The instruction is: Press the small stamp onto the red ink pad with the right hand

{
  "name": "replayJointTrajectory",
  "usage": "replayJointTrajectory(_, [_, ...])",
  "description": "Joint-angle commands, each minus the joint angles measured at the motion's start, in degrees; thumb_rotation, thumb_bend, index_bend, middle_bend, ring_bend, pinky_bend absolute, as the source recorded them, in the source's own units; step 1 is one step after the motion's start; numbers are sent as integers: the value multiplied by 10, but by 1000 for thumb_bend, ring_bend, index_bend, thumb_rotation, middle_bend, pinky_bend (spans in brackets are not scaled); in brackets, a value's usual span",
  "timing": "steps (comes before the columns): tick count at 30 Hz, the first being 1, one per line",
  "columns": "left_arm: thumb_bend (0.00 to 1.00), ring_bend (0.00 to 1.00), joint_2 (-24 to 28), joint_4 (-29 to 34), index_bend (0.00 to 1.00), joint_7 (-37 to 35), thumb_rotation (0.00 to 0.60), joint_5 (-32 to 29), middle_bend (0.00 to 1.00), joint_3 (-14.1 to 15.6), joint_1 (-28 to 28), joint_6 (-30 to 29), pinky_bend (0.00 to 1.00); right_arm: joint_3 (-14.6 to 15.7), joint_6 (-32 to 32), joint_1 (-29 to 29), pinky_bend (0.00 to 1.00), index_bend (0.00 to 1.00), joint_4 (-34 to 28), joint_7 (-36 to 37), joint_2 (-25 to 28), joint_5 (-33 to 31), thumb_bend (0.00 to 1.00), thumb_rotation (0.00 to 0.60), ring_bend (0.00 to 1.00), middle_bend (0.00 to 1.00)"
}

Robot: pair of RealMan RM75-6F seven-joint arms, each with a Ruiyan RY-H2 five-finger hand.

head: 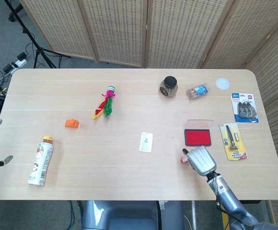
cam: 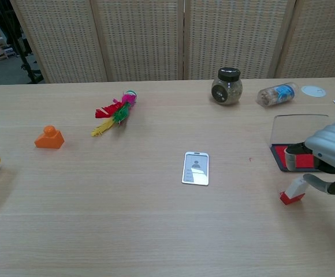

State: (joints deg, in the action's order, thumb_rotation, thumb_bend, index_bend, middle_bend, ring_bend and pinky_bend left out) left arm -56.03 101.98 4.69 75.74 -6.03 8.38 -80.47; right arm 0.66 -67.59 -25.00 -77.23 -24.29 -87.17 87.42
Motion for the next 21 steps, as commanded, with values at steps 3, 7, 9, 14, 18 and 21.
replayJointTrajectory(3, [0, 0, 3, 2, 0, -8, 600, 5, 0, 1, -4, -6, 0, 9, -63, 15, 1000, 393, -39, 15, 32, 50, 510, 600, 1000, 952])
replayJointTrajectory(7, [0, 0, 7, 2, 0, -21, 600, 16, 0, 4, -10, -14, 0, 22, -195, 55, 767, 312, -81, 87, 91, 127, 242, 600, 594, 538])
replayJointTrajectory(9, [0, 0, 8, 2, 0, -26, 600, 21, 0, 6, -12, -17, 0, 24, -230, 73, 485, 266, -85, 109, 111, 134, 73, 600, 242, 273])
replayJointTrajectory(14, [0, 0, 14, 9, 0, -35, 600, 40, 0, 15, -23, -30, 0, 21, -281, 124, 98, 100, -90, 186, 150, 92, 0, 600, 0, 0])
replayJointTrajectory(18, [0, 0, 15, 10, 0, -36, 600, 53, 0, 19, -27, -39, 0, 9, -282, 145, 2, 30, -89, 215, 161, 46, 0, 600, 0, 0])
replayJointTrajectory(21, [0, 0, 13, 8, 0, -32, 600, 64, 0, 23, -29, -43, 0, -11, -290, 166, 0, 11, -85, 219, 157, 1, 0, 600, 0, 0])
